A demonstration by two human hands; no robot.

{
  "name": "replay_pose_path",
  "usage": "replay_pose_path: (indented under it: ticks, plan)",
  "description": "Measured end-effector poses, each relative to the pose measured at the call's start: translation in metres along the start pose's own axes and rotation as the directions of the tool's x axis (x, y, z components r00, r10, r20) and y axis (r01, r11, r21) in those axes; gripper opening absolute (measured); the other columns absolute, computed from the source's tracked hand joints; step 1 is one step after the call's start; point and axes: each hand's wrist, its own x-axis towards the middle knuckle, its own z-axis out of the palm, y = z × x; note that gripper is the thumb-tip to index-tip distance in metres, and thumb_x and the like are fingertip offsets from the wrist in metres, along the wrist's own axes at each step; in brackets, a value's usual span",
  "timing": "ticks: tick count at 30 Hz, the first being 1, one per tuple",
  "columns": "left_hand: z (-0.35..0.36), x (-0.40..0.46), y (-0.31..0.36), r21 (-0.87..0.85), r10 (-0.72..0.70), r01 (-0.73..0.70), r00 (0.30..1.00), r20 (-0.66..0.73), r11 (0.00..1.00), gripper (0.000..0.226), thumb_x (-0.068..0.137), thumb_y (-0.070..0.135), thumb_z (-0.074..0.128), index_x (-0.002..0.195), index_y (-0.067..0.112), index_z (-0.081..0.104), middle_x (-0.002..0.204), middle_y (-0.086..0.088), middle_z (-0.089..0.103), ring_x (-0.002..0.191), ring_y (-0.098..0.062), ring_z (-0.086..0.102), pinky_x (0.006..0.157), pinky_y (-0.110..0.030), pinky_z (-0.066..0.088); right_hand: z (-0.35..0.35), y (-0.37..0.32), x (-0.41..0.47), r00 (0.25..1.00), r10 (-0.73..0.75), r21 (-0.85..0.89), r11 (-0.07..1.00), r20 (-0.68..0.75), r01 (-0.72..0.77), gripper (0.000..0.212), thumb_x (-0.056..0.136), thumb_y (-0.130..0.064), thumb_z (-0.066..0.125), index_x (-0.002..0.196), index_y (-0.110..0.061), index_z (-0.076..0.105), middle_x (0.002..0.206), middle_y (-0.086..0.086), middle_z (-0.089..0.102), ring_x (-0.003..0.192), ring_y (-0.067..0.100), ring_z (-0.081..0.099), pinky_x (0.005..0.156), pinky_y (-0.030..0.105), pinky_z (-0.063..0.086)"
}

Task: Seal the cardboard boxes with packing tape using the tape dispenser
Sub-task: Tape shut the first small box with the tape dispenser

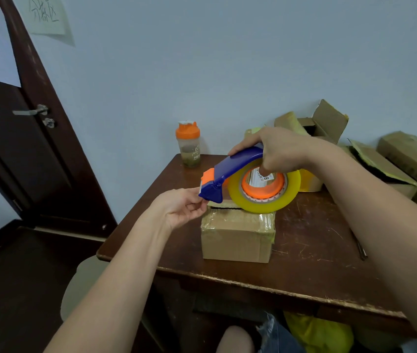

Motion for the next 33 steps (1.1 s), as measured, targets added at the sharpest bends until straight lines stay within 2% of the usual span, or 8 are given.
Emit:
replay_pose_path:
  ticks: [4, 9, 13, 18, 22, 26, 29, 33]
  plan:
    - [-0.007, 0.005, 0.004, 0.104, 0.033, -0.025, 0.997, -0.071, 0.994, 0.034, 0.091, -0.019, 0.037, 0.114, -0.004, 0.057, 0.086, -0.016, 0.067, 0.072, -0.017, 0.062, 0.061, -0.024, 0.051, 0.003, 0.004, -0.004, 1.0, -0.006, 0.021, 1.0, 0.021, 0.006, 0.07, 0.075, 0.004, 0.071, 0.13, -0.037, 0.058, 0.11, -0.01, 0.055, 0.075, 0.001, 0.049, 0.058, 0.014, 0.036]
    - [-0.011, 0.004, 0.006, 0.186, 0.079, -0.058, 0.991, -0.104, 0.981, 0.031, 0.088, -0.022, 0.038, 0.097, -0.002, 0.06, 0.083, -0.017, 0.067, 0.052, -0.013, 0.064, 0.057, -0.024, 0.051, 0.004, 0.007, -0.005, 0.998, -0.013, 0.054, 0.998, 0.061, 0.009, 0.072, 0.075, 0.002, 0.072, 0.133, -0.038, 0.055, 0.113, -0.01, 0.054, 0.077, 0.002, 0.051, 0.058, 0.013, 0.036]
    - [-0.016, 0.004, 0.004, 0.207, 0.079, -0.053, 0.989, -0.124, 0.977, 0.03, 0.088, -0.023, 0.04, 0.096, -0.002, 0.06, 0.075, -0.014, 0.067, 0.06, -0.015, 0.058, 0.06, -0.026, 0.05, 0.004, 0.007, -0.007, 0.995, -0.03, 0.071, 0.997, 0.096, 0.023, 0.073, 0.077, 0.002, 0.072, 0.133, -0.04, 0.053, 0.112, -0.013, 0.053, 0.078, 0.002, 0.052, 0.06, 0.012, 0.037]
    - [-0.041, 0.002, 0.002, 0.136, 0.077, -0.057, 0.986, -0.147, 0.989, 0.026, 0.091, -0.02, 0.043, 0.095, -0.005, 0.064, 0.068, -0.012, 0.067, 0.059, -0.013, 0.061, 0.053, -0.021, 0.055, -0.008, 0.017, -0.013, 1.0, -0.017, 0.027, 0.999, 0.025, 0.017, 0.07, 0.076, 0.008, 0.065, 0.127, -0.04, 0.058, 0.107, -0.016, 0.057, 0.094, 0.016, 0.058, 0.075, 0.028, 0.047]
    - [-0.042, 0.004, -0.015, 0.033, -0.028, 0.03, 0.996, -0.082, 0.999, 0.023, 0.093, -0.013, 0.046, 0.105, -0.009, 0.065, 0.083, -0.014, 0.065, 0.072, -0.014, 0.058, 0.055, -0.022, 0.055, -0.012, 0.017, -0.013, 0.999, -0.025, 0.042, 0.999, -0.023, 0.026, 0.071, 0.072, 0.01, 0.061, 0.119, -0.043, 0.062, 0.095, -0.028, 0.054, 0.085, 0.007, 0.058, 0.068, 0.025, 0.05]
    - [-0.038, 0.009, -0.017, -0.037, -0.067, 0.064, 0.994, -0.086, 0.997, 0.014, 0.094, -0.001, 0.051, 0.095, -0.007, 0.064, 0.074, -0.012, 0.063, 0.067, -0.014, 0.056, 0.051, -0.024, 0.054, -0.01, 0.017, -0.012, 1.0, -0.023, -0.01, 1.0, 0.0, 0.023, 0.071, 0.071, 0.01, 0.061, 0.117, -0.045, 0.063, 0.098, -0.021, 0.058, 0.088, 0.022, 0.062, 0.074, 0.041, 0.055]
    - [-0.033, 0.011, -0.019, 0.037, -0.076, 0.081, 0.99, -0.117, 0.996, 0.01, 0.092, 0.011, 0.064, 0.095, 0.001, 0.063, 0.067, -0.003, 0.057, 0.061, -0.009, 0.049, 0.051, -0.02, 0.05, -0.003, 0.018, -0.012, 1.0, -0.024, -0.026, 0.999, 0.0, 0.024, 0.07, 0.072, 0.008, 0.06, 0.116, -0.045, 0.063, 0.111, -0.009, 0.06, 0.092, 0.024, 0.06, 0.077, 0.044, 0.056]
    - [-0.032, 0.015, -0.023, 0.076, -0.034, 0.049, 0.982, -0.187, 0.996, 0.01, 0.088, 0.01, 0.069, 0.095, 0.004, 0.065, 0.068, 0.0, 0.052, 0.057, -0.007, 0.043, 0.045, -0.016, 0.044, 0.004, 0.019, -0.012, 1.0, -0.008, -0.019, 1.0, 0.025, 0.009, 0.07, 0.073, 0.008, 0.058, 0.117, -0.046, 0.062, 0.117, -0.004, 0.057, 0.088, 0.026, 0.06, 0.071, 0.041, 0.054]
